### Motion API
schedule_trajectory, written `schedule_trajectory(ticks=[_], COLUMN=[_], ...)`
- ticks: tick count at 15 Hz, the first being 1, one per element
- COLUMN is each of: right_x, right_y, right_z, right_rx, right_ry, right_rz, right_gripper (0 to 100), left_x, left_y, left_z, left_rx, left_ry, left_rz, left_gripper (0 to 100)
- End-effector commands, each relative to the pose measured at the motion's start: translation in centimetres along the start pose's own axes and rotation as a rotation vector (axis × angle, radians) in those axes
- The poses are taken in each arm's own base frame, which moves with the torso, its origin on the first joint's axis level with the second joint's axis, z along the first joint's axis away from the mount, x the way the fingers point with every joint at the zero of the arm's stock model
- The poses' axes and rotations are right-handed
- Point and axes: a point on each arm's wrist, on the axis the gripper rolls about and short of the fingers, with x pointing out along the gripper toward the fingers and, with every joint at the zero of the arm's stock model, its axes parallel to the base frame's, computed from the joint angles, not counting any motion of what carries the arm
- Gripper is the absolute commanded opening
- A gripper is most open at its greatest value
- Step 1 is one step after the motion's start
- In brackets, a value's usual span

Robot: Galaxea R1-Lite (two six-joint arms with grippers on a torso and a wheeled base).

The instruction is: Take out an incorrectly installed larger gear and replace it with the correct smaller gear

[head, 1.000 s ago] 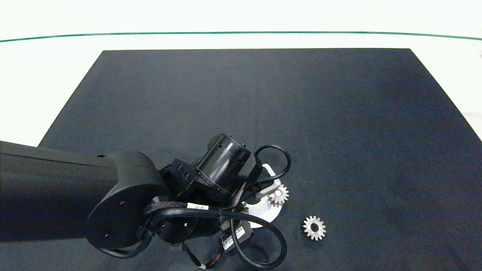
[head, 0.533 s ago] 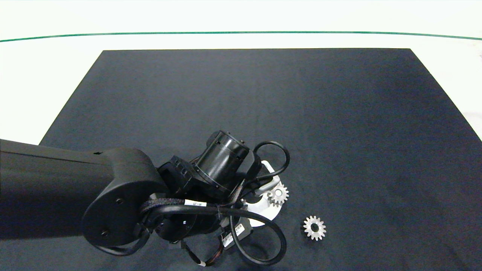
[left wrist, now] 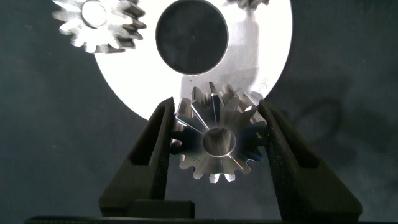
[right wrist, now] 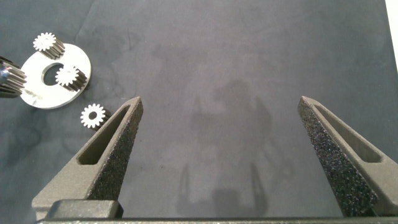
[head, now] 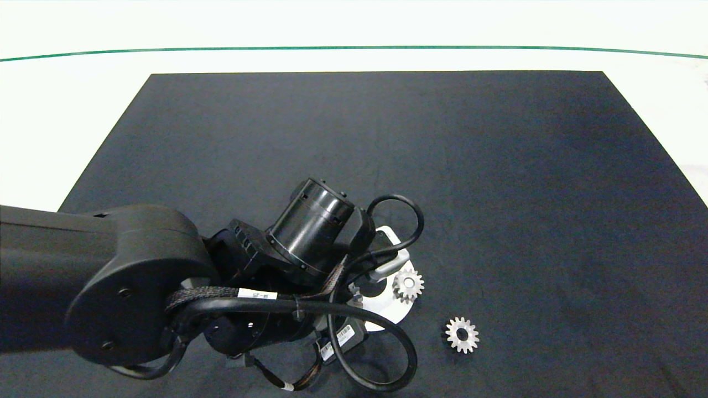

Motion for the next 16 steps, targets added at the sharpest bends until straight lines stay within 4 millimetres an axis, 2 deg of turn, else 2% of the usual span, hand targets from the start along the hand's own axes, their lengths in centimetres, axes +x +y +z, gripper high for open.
schedule_trajectory(ticks=[1,5,13,16], right_x=[0.0,-0.2,-0.2,-0.2], right_y=[0.0,0.0,0.0,0.0], right_z=[0.0,-0.1,-0.1,-0.2], right_rx=[0.000,0.000,0.000,-0.002], right_ry=[-0.001,-0.005,-0.004,0.001], right_rz=[0.001,0.001,-0.002,0.000], right_gripper=[100,100,100,100], left_x=[-1.8,-3.0,-1.6,-1.3], left_y=[0.1,1.3,7.4,8.7], left_z=[0.6,0.6,-2.6,-3.4], left_rx=[0.008,-0.012,-0.160,-0.193], left_ry=[-0.024,-0.041,0.067,0.082], left_rz=[-0.002,0.024,0.150,0.163], left_gripper=[31,31,31,31])
